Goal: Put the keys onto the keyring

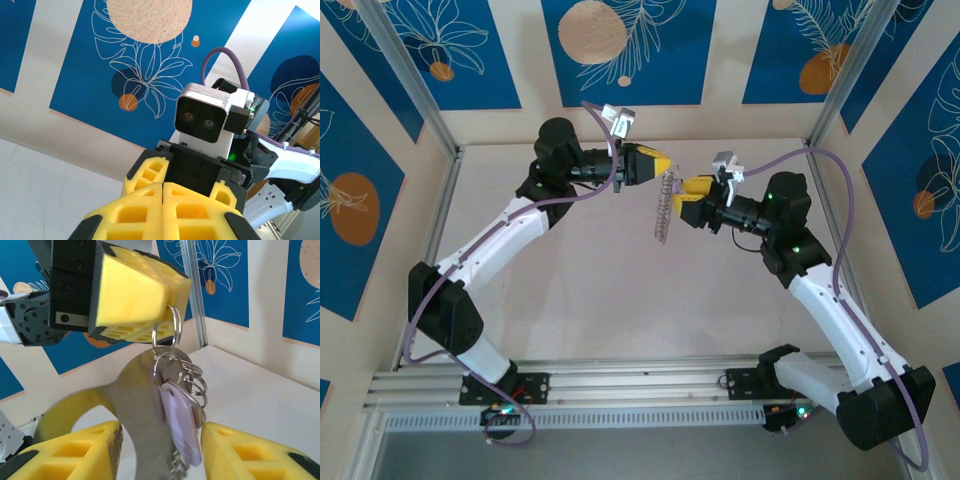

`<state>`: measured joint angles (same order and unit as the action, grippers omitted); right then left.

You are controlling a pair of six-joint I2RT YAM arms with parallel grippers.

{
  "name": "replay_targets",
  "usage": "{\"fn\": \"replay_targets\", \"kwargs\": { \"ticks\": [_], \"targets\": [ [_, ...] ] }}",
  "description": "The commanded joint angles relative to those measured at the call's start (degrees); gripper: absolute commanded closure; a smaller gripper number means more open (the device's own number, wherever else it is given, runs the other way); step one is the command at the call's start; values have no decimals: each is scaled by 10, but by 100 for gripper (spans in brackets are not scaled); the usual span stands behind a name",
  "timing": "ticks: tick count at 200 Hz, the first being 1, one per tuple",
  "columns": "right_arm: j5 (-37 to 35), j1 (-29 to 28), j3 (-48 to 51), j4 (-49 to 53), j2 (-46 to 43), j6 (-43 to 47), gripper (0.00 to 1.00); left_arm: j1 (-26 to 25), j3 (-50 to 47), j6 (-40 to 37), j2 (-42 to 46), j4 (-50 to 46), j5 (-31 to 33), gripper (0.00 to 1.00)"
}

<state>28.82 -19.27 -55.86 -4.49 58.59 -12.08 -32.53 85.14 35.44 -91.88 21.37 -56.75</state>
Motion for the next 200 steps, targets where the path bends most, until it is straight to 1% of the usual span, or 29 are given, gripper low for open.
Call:
{"fn": "replay_targets", "kwargs": {
  "ticks": [1,50,71,99,111,123,149,200],
  "targets": [
    [-1,-1,-8,-22,9,-7,55,-3,24,-5,19,6,-7,100],
    [10,-2,-15,-37,31,-12,56,-4,25,-4,18,6,-9,100],
    [11,-3,-17,-41,35,-13,62,-4,24,-4,19,5,-9,100],
    [12,-4,-16,-43,36,-13,71,-5,27,-5,17,5,-9,100],
    [13,-3,-16,-42,35,-11,78,-5,27,-5,17,5,-10,100],
    [14,-5,-16,-39,34,-10,82,-5,26,-5,17,4,-9,100],
    [11,-5,-19,-26,28,-3,100,-4,25,-8,17,1,-8,100],
    [-23,4,-34,41,2,32,100,-5,23,-27,19,-17,-4,100]
  ]
}}
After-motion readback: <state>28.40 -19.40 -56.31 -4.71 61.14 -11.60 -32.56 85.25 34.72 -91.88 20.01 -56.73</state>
